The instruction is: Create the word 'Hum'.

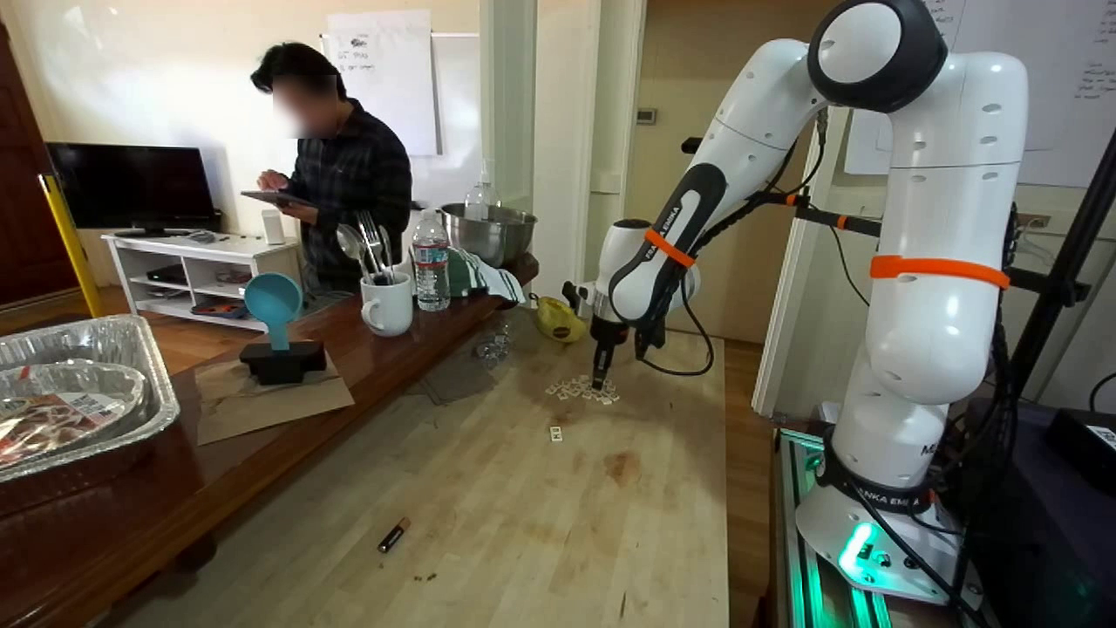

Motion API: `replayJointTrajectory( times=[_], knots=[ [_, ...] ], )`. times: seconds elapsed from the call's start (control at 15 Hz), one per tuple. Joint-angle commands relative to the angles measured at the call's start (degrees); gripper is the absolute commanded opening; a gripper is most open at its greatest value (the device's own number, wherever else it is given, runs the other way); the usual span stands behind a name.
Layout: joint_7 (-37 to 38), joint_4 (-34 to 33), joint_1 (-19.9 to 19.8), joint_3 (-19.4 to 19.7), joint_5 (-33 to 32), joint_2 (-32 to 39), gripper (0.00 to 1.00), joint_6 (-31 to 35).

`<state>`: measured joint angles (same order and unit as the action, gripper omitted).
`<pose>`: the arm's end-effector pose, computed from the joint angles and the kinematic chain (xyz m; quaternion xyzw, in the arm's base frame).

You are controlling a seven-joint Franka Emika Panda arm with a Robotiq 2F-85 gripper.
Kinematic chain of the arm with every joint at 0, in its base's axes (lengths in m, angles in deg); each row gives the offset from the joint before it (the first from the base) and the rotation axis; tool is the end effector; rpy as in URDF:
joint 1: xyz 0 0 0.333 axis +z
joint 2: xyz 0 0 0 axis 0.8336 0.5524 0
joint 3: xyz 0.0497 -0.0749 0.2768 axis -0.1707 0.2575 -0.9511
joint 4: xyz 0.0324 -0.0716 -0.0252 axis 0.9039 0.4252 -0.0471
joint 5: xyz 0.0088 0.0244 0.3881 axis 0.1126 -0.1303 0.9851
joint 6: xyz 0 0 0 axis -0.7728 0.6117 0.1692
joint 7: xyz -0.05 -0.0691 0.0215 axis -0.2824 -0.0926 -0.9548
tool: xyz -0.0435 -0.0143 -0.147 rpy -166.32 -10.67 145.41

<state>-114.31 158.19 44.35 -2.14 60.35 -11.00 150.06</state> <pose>0.4301 -0.1452 0.1571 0.9906 0.1085 0.0685 0.0468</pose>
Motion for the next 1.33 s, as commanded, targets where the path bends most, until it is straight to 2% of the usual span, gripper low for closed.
replayJointTrajectory(
  times=[0.0,0.53,1.27],
  knots=[
    [0.9,0.5,-0.5,0.4,-0.6,0.5,0.00,1.5],
    [-0.8,0.1,-2.2,0.0,1.4,2.2,0.00,2.5],
    [0.2,-1.9,-3.5,0.7,0.1,4.3,0.00,1.6]
  ],
)
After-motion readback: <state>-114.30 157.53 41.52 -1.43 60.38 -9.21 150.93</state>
